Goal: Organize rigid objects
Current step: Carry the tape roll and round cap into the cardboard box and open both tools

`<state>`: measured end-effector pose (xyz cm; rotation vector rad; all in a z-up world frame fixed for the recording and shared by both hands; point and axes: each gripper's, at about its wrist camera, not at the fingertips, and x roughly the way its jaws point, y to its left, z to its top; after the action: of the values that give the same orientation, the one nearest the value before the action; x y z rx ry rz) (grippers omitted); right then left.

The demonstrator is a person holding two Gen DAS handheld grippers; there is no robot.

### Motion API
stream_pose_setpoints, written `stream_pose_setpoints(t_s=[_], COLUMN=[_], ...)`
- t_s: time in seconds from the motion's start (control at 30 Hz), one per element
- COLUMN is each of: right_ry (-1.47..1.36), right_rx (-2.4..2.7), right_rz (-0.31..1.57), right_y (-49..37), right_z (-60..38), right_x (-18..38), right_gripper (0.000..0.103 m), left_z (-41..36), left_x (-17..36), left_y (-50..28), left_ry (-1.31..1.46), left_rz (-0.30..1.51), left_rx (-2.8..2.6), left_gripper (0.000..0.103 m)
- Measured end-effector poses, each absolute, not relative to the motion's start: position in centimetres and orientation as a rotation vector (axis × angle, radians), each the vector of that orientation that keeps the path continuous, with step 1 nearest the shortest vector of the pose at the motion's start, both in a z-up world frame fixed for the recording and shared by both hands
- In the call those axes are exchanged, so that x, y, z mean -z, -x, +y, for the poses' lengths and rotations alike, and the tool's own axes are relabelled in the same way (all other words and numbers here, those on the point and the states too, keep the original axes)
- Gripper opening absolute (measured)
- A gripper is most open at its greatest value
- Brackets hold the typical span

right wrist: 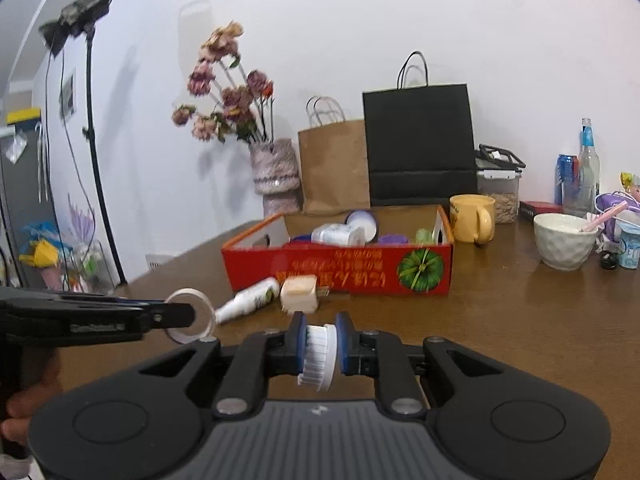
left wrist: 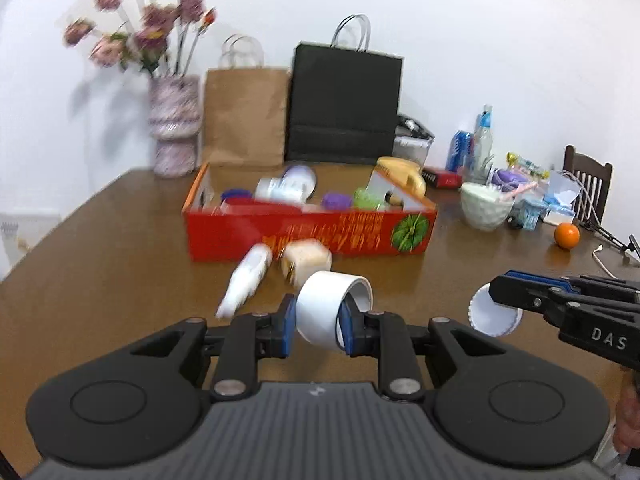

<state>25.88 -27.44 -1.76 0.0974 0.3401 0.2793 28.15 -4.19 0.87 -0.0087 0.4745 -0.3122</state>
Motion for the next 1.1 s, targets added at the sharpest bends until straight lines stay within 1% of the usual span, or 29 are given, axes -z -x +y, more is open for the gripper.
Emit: stream_pose_setpoints(t_s=[0.17,0.3,0.43,0.53,0.6,0.67,0.73,0.77,0.8,0.83,0.87,0.9,1.03,1.07,1.1], right_ry=[-0.12,-0.16,-0.288,-0.412,-0.453,-0.419,-0.369,-0.34,-0.316,-0.292,-0.273,-0.258,-0.242,-0.236,-0.224], right_rx=[-0.284,-0.294,-0.301,-0.291,-0.27,-0.241,-0.211,-0.192,-0.183,-0.177,-0.169,-0.158,-0.158,-0.162,-0.168], right_rz=[0.303,0.271,0.309,0.419,0.484,0.52,0.521,0.513,0.493,0.478,0.469,0.462,0.415,0.401,0.383], right_y=[-31.4,-37.1,-44.5,-50.1,-52.4,-53.4,-53.5,-53.3,-53.1,-52.8,-52.7,-52.5,-50.0,-49.1,-47.9], right_z=[-29.5,-31.0,-33.1,-34.3,-34.4,-33.8,-33.1,-32.8,-32.5,-32.4,-32.3,-32.3,-32.7,-32.7,-32.7], right_x=[-0.4,-2.3,-2.7,-1.1,0.4,1.6,2.3,2.5,2.5,2.6,2.5,2.3,0.0,-0.7,-1.2], right_gripper=[0.015,0.015,0.015,0.015,0.015,0.015,0.018,0.018,0.019,0.024,0.033,0.036,0.036,0.036,0.039], left_z=[-5.6,-7.6,-10.3,-11.8,-12.5,-13.4,-13.8,-14.0,-14.0,-13.9,-13.8,-13.5,-11.5,-10.8,-10.2], left_x=[-4.1,-5.4,-4.4,-2.3,-0.6,0.6,1.3,1.4,1.4,1.3,1.2,0.9,-1.4,-2.2,-2.9], left_y=[-33.7,-40.5,-47.1,-50.9,-52.7,-53.6,-53.5,-53.2,-53.0,-52.8,-52.6,-52.4,-50.6,-49.6,-48.6], left_ry=[0.037,0.037,0.045,0.052,0.06,0.043,0.025,0.014,0.01,0.008,0.003,-0.001,0.005,0.004,0.0], left_rz=[0.412,0.452,0.548,0.626,0.676,0.694,0.686,0.678,0.673,0.668,0.664,0.659,0.612,0.587,0.56], left_rx=[0.363,0.366,0.362,0.343,0.325,0.332,0.339,0.358,0.37,0.378,0.382,0.376,0.348,0.342,0.334], left_gripper=[0.023,0.023,0.023,0.023,0.023,0.024,0.034,0.043,0.046,0.046,0.046,0.046,0.047,0.049,0.052])
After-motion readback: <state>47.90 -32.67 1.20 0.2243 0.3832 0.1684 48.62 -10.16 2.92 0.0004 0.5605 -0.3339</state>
